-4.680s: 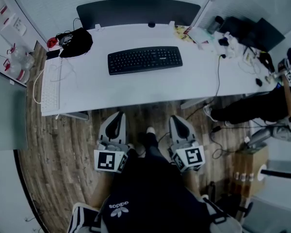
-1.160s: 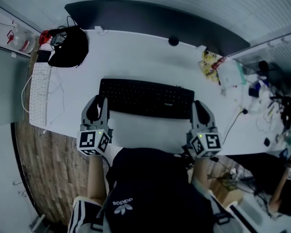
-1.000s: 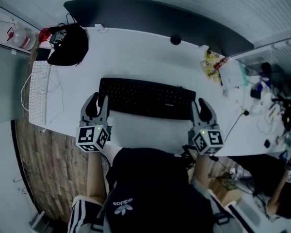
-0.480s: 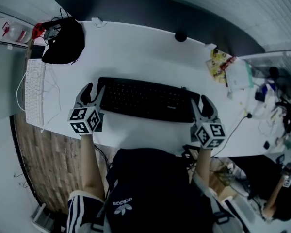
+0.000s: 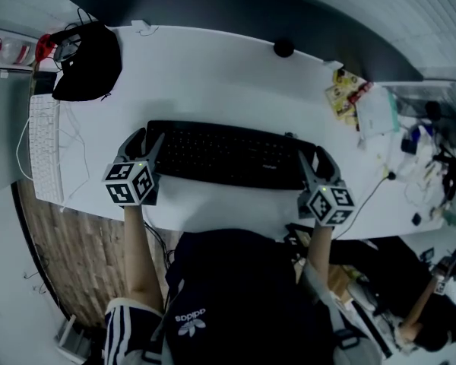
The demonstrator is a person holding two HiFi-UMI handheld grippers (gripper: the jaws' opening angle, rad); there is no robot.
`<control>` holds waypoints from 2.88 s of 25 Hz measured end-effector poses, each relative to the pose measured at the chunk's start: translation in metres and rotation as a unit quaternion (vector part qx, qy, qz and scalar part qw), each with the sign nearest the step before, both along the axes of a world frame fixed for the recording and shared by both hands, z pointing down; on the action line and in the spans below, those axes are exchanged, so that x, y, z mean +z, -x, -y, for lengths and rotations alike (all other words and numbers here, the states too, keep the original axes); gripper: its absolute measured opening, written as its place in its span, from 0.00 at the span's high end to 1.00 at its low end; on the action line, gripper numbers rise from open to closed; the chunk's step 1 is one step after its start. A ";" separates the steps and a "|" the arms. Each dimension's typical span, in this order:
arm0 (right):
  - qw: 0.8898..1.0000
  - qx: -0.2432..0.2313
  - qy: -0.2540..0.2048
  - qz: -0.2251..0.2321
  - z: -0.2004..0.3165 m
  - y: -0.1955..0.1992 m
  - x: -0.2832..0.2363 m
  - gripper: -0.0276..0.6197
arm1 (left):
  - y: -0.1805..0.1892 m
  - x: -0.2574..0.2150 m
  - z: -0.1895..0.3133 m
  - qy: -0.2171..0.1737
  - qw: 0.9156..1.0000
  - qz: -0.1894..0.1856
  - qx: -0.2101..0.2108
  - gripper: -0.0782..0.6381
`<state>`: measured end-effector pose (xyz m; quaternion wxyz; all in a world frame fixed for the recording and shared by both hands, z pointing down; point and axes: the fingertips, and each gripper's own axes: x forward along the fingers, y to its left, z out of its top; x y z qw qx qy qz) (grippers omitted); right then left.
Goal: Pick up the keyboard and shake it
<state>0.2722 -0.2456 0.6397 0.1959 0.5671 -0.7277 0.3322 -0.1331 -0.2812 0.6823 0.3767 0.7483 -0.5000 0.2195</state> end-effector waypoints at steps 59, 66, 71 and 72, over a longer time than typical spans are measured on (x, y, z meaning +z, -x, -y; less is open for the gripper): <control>0.922 0.002 -0.385 0.043 -0.054 0.040 -0.260 0.59 | 0.024 -0.358 -0.005 -0.474 0.875 -0.022 0.097 0.57; 0.907 -0.016 -0.418 0.045 -0.069 0.039 -0.283 0.59 | 0.019 -0.416 -0.024 -0.541 0.836 -0.002 0.098 0.57; 0.899 -0.015 -0.436 0.045 -0.083 0.033 -0.295 0.59 | 0.012 -0.438 -0.044 -0.563 0.820 0.008 0.100 0.57; 0.897 -0.014 -0.438 0.046 -0.086 0.033 -0.297 0.59 | 0.011 -0.441 -0.049 -0.567 0.818 0.010 0.099 0.57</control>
